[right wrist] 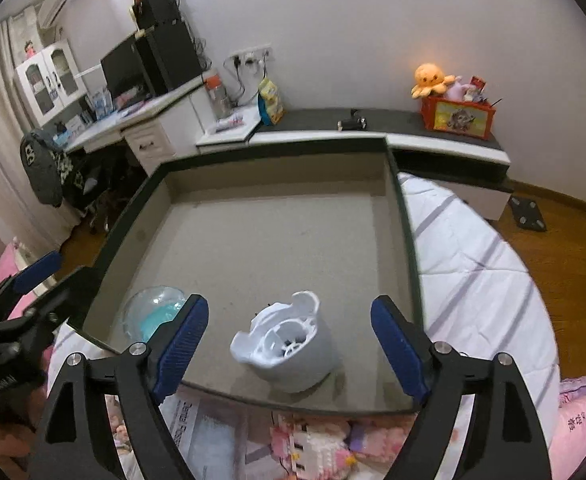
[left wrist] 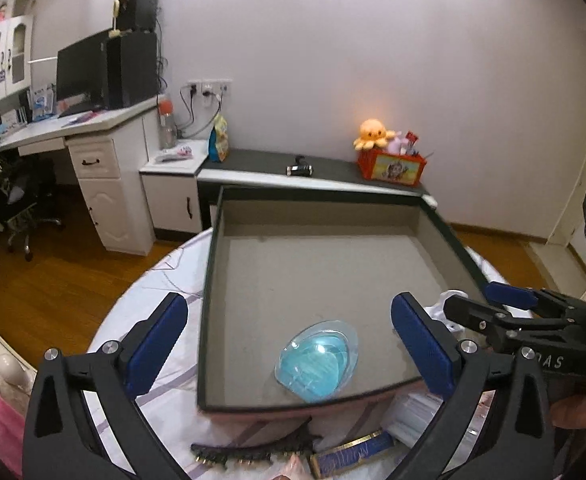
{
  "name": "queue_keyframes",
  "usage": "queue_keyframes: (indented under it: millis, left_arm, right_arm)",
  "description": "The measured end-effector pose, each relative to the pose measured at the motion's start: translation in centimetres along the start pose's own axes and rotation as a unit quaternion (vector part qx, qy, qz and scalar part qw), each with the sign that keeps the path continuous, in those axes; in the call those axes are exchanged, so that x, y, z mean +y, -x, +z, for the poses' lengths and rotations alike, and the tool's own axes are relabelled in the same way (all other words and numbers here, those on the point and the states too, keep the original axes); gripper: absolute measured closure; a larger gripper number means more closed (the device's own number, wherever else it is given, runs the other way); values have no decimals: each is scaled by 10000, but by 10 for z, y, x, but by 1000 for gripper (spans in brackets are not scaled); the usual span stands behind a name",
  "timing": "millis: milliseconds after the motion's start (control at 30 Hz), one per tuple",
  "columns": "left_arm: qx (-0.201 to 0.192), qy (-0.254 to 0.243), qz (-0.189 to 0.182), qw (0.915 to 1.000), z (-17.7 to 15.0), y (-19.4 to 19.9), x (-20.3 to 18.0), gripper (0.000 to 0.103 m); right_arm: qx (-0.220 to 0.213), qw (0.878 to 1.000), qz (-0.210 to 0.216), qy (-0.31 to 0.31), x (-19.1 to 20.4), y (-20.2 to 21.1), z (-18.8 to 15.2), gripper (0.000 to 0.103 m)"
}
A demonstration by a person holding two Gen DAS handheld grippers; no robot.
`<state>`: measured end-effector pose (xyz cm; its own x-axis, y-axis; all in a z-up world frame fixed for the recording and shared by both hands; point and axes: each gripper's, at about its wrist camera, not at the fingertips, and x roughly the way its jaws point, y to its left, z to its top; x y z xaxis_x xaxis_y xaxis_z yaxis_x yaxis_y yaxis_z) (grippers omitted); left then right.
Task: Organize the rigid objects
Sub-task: 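Lower both held items into the pink box and open both tools, then move both tools back toward the remaining items on the bed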
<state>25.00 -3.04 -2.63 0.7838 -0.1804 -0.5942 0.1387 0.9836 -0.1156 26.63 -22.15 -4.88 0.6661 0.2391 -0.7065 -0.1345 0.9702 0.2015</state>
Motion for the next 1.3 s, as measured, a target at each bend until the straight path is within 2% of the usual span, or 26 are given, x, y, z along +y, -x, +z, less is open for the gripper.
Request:
queue_keyframes:
  millis: [100,233,600,1033,1300]
  left_arm:
    - [-210,89,-31,9997,-5,26,5,0]
    - [-500,172,-112,9985,-18,65,10,0]
    - [-812,246,8,9964,-63,133,11,0]
    - [-781,259,250,9963,-113,162,2,0]
    - [-799,206,309,9961,-121,172,-3,0]
  right_arm:
    - [-305,9994,118,-129,1,26,-8,0]
    - [-584,9981,140,-102,4,53,-20,0]
    - [-1075,9942,-63,10,16,114,-76,0]
    - [-1449,9887,-387,-74,24,159,-131,0]
    - [-1487,9875,-530,48,33,165,-147,0]
